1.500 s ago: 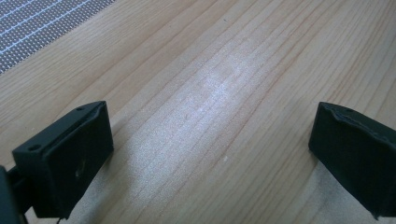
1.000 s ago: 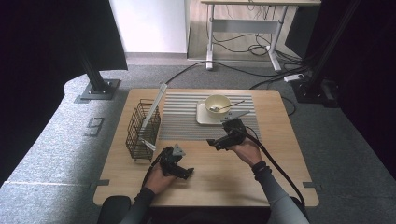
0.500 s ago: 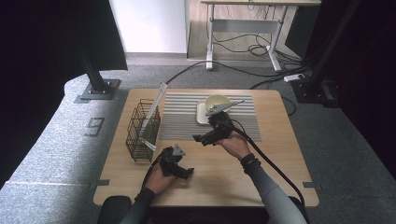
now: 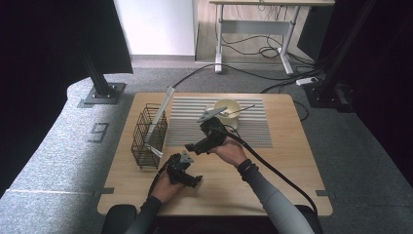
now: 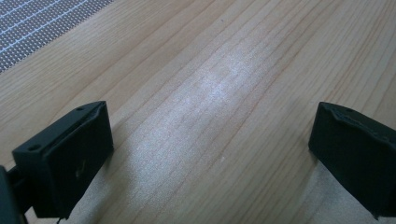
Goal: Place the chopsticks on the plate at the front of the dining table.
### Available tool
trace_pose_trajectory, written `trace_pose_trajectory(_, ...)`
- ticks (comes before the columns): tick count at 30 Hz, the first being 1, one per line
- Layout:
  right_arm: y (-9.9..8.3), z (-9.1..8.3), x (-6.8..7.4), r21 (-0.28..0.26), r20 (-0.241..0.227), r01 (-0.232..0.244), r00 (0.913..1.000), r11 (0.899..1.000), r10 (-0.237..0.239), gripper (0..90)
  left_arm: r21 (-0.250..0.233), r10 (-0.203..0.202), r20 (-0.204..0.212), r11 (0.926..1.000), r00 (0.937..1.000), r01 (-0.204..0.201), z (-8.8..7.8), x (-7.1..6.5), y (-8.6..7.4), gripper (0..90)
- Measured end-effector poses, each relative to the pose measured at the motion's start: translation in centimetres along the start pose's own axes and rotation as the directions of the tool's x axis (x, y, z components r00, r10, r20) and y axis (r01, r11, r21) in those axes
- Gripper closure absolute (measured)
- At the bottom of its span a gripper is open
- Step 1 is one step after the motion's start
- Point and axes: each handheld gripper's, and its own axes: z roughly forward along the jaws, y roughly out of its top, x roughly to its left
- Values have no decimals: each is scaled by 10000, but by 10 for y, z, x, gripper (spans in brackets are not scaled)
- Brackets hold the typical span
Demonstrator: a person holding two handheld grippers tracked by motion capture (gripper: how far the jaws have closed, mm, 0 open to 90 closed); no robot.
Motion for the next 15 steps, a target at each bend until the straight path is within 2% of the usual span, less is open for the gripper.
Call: trace_pose_trajectory(15, 15, 34, 34, 438, -375, 716, 9968, 9965, -700, 5, -12, 3, 2, 10000, 10000, -3, 0, 0, 0, 0)
